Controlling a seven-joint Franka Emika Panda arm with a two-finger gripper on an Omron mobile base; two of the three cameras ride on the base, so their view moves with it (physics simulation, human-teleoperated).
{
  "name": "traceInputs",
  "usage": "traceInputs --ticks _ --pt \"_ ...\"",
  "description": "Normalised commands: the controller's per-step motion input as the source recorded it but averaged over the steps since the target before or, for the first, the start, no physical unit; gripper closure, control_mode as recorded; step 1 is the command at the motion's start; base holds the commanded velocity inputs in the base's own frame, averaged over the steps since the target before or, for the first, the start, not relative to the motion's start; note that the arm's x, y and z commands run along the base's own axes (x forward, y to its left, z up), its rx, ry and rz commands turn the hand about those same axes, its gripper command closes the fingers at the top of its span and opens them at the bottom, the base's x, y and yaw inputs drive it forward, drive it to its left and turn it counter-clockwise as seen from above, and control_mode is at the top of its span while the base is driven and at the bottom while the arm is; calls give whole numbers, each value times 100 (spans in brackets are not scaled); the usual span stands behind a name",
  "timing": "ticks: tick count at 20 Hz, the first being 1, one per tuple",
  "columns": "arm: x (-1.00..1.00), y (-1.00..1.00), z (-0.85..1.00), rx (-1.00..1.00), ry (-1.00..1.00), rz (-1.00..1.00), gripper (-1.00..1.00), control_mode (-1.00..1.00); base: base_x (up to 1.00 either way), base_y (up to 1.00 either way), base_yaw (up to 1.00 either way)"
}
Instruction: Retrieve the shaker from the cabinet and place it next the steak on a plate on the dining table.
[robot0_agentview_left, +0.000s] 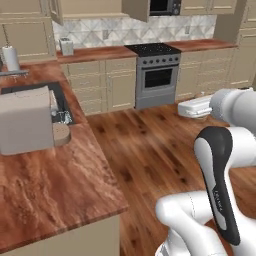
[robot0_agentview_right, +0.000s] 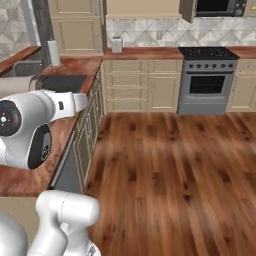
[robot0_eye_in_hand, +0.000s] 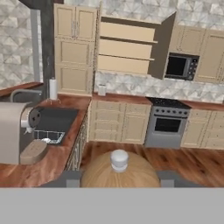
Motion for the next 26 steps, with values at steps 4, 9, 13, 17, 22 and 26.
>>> traceInputs --ticks 4,9,13,17,22,26 --pt "0 0 0 0 0 0 100 100 -100 61 0" --pt "0 0 0 0 0 0 100 100 -100 80 2" --pt "0 0 0 0 0 0 100 100 -100 100 2" --pt "0 0 0 0 0 0 100 100 -100 100 0" --pt "0 0 0 0 0 0 100 100 -91 100 0" --pt "0 0 0 0 0 0 100 100 -57 100 0"
